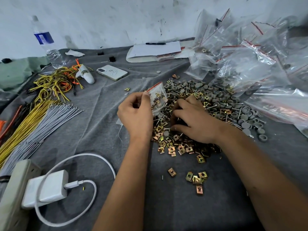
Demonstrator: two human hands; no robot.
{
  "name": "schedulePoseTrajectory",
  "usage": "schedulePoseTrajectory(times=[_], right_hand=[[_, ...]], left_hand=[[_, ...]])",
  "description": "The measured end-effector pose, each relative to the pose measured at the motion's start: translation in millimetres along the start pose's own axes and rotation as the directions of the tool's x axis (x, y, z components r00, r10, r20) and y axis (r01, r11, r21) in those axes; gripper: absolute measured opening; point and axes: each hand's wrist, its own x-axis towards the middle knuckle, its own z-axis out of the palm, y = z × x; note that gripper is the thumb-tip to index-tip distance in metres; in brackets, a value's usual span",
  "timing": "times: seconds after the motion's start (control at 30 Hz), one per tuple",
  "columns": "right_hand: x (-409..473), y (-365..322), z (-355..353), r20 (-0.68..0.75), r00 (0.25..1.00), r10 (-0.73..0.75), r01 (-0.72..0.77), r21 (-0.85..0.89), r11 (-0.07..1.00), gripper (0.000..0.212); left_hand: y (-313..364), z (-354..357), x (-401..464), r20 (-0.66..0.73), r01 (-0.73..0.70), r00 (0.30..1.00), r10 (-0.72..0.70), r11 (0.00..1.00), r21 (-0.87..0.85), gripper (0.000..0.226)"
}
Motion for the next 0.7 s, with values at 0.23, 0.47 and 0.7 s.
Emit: schedulePoseTrajectory(times=[0.23,0.47,0.7], right_hand=[[0,-3,-2,-0.294,0.954,0.059,0.042,0.323,0.946,0.006],[-3,-3,-7,-0.585,0.809,0.059,0.203,0.372,0.906,0.008],[-1,-7,-3,-0.594,0.801,-0.073,0.275,0.256,0.927,0.024]], left_hand=[[1,-1,-1,0.006,-0.001,1.0,0.0,1.0,0.028,0.015],[3,3,-11,0.187,-0.236,0.962,0.2,0.952,0.194,0.012],[2,6,-11,0.221,-0.222,0.958,0.181,0.959,0.176,0.012]])
